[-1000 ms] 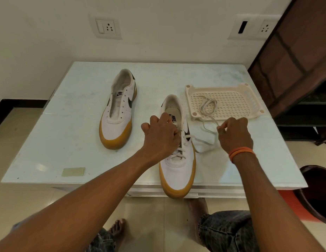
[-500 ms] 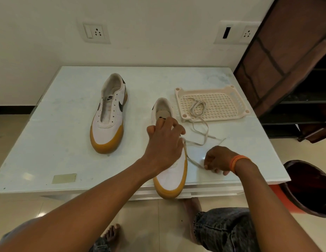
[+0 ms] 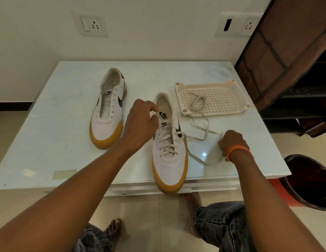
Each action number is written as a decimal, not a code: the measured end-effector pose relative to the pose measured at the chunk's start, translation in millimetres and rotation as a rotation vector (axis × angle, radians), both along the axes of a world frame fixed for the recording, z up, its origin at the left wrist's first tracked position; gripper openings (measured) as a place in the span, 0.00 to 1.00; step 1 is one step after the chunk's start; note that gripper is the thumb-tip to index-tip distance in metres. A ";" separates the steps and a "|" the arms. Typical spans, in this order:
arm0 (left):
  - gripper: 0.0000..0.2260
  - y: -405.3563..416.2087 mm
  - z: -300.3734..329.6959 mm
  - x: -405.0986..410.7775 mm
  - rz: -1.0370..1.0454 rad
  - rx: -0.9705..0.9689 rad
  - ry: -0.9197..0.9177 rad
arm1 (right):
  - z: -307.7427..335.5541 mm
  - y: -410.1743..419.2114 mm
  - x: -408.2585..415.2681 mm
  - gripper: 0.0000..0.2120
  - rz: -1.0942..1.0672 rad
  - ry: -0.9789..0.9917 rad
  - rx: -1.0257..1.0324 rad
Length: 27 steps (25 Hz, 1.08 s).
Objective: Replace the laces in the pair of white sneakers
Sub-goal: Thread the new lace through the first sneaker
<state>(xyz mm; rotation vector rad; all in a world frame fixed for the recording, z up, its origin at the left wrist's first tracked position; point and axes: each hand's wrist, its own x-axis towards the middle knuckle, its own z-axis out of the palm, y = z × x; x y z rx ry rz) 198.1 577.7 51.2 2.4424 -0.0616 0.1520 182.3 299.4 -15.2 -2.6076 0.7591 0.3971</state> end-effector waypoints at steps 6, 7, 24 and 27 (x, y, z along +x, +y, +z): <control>0.06 9.7 3.4 3.8 -0.022 0.028 0.161 | 73.3 32.5 -5.0 0.06 -0.168 -0.766 0.927; 0.06 7.8 2.4 3.4 -0.019 0.018 0.191 | 81.2 41.9 -5.9 0.06 -0.169 -0.737 1.097; 0.04 2.2 10.7 -0.2 0.037 -0.077 0.607 | 29.9 116.4 -11.0 0.05 0.444 -0.653 0.496; 0.02 4.7 6.7 -3.8 0.037 -0.099 0.571 | 21.2 124.9 -15.9 0.05 0.600 -0.745 0.095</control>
